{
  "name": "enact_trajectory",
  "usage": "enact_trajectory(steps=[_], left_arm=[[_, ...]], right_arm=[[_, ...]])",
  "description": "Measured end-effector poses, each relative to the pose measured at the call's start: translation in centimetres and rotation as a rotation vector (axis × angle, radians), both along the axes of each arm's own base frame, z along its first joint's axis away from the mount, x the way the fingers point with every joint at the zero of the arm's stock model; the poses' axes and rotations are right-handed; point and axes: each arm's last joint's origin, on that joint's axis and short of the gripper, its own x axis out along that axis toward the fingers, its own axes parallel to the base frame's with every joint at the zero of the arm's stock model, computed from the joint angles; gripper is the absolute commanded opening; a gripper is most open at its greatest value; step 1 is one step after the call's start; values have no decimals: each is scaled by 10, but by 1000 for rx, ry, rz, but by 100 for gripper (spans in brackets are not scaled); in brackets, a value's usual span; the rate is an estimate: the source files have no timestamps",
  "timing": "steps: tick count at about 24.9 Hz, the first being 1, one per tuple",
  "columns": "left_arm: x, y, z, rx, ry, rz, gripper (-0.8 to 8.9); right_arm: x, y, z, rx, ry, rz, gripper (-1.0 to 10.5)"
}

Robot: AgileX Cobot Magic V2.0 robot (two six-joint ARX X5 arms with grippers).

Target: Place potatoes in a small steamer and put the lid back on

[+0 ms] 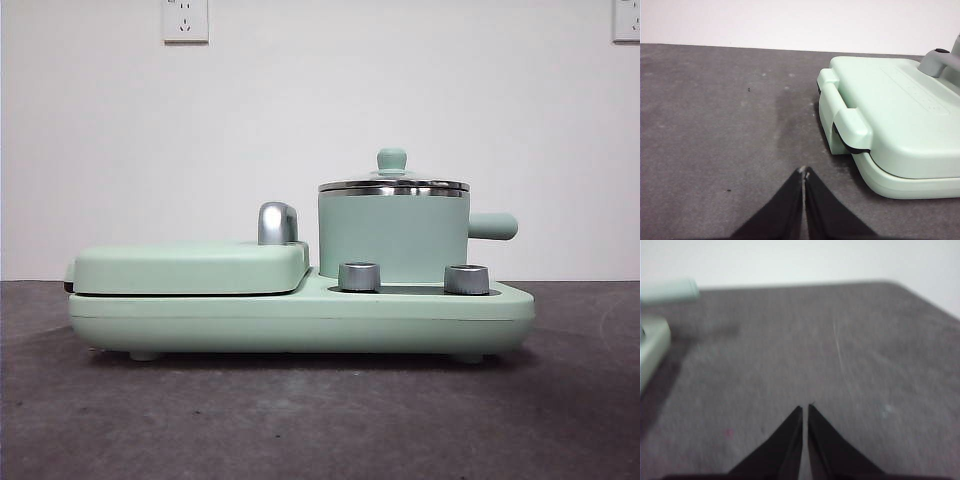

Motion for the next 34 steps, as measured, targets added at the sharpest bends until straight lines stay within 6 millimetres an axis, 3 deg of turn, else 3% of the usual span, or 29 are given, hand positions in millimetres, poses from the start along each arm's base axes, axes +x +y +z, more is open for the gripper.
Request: enact_trajectory(steps=[34], left_arm=[[0,0,0,0,0,0,5]], right_arm=[[3,1,-5,-2,-47,8,15]])
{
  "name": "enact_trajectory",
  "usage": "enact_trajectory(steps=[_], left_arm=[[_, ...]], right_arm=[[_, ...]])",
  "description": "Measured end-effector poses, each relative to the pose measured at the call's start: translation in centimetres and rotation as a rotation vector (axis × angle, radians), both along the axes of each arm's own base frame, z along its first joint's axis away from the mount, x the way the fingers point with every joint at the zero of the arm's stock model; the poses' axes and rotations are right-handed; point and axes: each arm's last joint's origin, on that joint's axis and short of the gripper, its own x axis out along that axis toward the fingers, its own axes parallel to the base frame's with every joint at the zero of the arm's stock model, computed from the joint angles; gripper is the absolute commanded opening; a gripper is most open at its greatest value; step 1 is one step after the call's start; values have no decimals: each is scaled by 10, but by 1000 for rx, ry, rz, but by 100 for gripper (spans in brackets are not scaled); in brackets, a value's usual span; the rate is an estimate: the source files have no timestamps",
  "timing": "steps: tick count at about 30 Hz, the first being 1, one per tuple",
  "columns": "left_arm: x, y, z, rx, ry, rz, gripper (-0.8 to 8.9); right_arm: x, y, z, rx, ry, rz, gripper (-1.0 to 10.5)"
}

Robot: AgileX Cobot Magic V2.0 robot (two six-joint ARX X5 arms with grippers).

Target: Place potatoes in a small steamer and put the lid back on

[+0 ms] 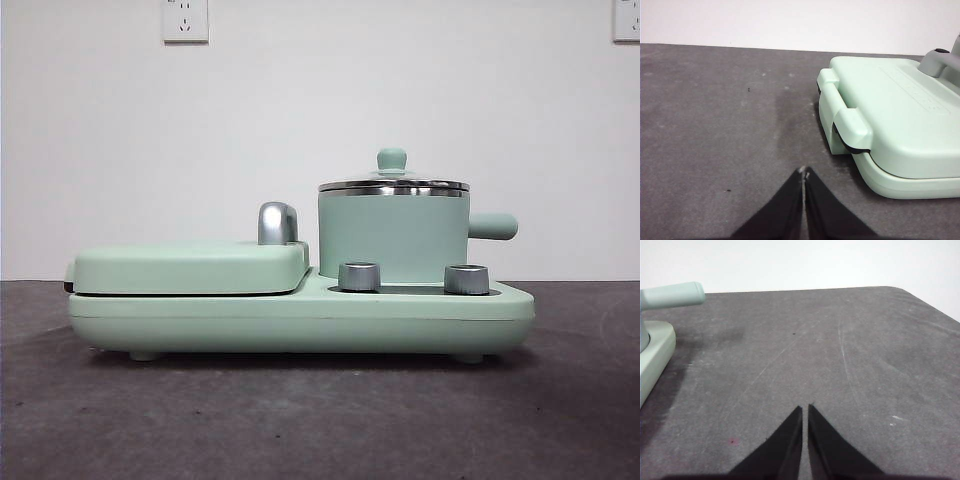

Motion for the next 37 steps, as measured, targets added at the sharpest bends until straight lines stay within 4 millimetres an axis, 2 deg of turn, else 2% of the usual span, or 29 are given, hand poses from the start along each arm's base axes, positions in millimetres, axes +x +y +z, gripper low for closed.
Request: enact_trajectory(steps=[10,18,37], left_arm=[[0,0,0,0,0,0,5],[0,0,0,0,0,0,5],[0,0,0,0,0,0,5]], right_arm=[[0,0,0,0,0,2,15],[0,3,-1,15,9,100,15],[0,4,-1,-54,13,165,15]])
